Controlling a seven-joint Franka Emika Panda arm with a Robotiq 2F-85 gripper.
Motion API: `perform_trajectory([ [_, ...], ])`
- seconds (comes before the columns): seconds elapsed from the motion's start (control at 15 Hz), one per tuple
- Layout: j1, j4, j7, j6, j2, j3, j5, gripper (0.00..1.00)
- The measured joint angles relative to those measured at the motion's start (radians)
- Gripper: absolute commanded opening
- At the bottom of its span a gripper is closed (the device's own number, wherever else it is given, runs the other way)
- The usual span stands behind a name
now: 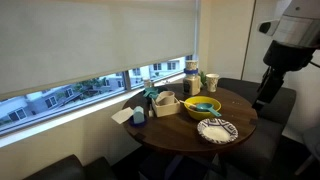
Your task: Move the bowl to the right
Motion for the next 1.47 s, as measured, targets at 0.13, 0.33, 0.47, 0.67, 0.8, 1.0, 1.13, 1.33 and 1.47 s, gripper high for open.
perform_trajectory([
  [0.13, 0.000, 0.000, 0.000, 0.000, 0.000, 0.000, 0.000, 1.00],
  [0.33, 0.000, 0.000, 0.000, 0.000, 0.000, 0.000, 0.000, 1.00],
  [0.47, 0.000, 0.000, 0.000, 0.000, 0.000, 0.000, 0.000, 1.00],
  [0.67, 0.000, 0.000, 0.000, 0.000, 0.000, 0.000, 0.000, 1.00],
  [0.8, 0.001, -0.001, 0.001, 0.000, 0.000, -0.003, 0.000, 1.00],
  [1.0, 0.010, -0.035, 0.001, 0.031, -0.004, -0.040, 0.012, 1.00],
  [1.13, 0.021, -0.090, 0.000, 0.069, -0.009, -0.083, 0.027, 1.00],
  [1.33, 0.029, -0.195, -0.022, 0.166, -0.023, -0.154, 0.076, 1.00],
  [1.47, 0.036, -0.261, -0.059, 0.256, -0.030, -0.213, 0.140, 1.00],
])
